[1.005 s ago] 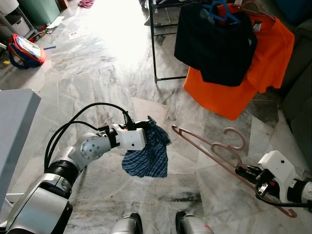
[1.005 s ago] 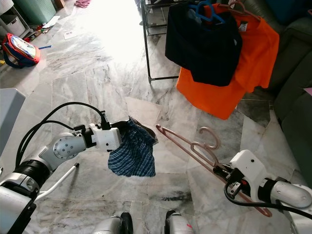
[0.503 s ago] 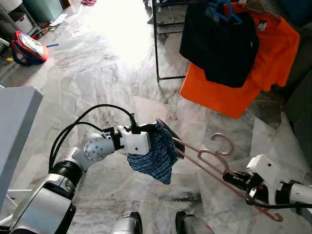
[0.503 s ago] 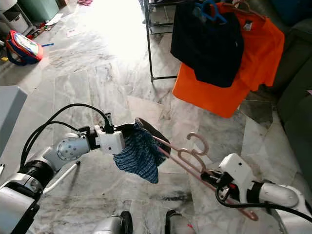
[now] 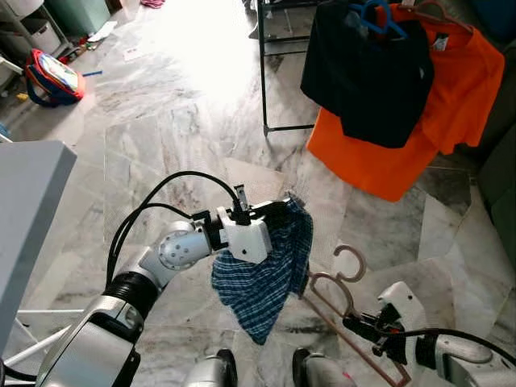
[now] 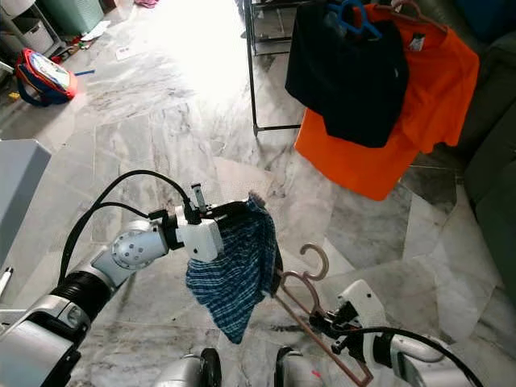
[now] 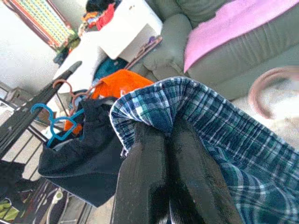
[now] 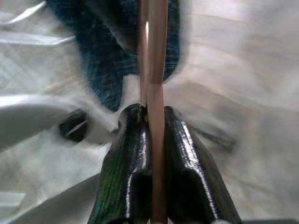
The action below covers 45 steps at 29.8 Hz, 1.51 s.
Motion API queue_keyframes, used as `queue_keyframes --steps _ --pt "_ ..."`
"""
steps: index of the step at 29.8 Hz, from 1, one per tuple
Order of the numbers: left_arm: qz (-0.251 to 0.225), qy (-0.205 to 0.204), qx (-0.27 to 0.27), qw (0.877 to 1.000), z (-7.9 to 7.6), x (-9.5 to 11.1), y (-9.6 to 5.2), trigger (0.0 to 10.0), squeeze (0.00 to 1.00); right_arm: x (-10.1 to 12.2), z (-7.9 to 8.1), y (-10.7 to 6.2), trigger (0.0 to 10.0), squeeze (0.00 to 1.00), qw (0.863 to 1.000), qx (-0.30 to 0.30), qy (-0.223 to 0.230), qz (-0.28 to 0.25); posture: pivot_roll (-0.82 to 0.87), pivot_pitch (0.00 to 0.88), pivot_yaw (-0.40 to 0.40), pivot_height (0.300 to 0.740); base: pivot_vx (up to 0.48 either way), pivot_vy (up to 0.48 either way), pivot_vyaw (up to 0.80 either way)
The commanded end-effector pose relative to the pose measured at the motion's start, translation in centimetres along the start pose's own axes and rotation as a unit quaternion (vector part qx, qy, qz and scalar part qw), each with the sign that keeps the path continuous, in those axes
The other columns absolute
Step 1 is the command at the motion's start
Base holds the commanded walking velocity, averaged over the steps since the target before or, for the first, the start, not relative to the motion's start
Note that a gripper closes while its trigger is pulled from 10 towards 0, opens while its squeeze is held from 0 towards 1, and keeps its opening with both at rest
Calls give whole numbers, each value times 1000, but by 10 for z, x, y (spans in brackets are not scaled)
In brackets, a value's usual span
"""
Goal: Hang hanger
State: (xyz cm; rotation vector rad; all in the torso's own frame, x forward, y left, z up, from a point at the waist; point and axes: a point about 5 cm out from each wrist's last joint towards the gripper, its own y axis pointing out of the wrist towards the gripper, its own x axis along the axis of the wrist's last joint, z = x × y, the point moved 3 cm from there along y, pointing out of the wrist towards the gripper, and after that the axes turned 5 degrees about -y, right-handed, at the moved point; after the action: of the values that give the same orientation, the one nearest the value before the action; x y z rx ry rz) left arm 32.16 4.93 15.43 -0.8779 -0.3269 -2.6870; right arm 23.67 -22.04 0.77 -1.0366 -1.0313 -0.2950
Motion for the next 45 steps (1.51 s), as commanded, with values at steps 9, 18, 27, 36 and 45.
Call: queue_keyframes --steps 9,18,27,36,45 --pt "-12 -17 26 999 2 8 -5 10000 0 1 -61 -8 10000 0 976 -181 118 -33 -106 232 98 740 0 0 0" --pt "41 -59 1 997 -32 -10 -12 10000 0 81 -87 -15 10000 0 940 -232 174 -180 -112 228 99 740 0 0 0" --pt "95 -99 0 991 -59 -26 -16 10000 0 166 -65 -16 10000 0 922 -181 159 -302 -131 221 88 740 0 0 0" --pt "74 -102 22 992 -63 -17 5 10000 0 225 -57 -25 10000 0 873 -173 212 -404 -137 216 79 740 0 0 0" --pt "83 -105 57 989 -53 -20 9 10000 0 222 -60 -13 10000 0 835 -202 305 -412 -140 213 74 740 0 0 0"
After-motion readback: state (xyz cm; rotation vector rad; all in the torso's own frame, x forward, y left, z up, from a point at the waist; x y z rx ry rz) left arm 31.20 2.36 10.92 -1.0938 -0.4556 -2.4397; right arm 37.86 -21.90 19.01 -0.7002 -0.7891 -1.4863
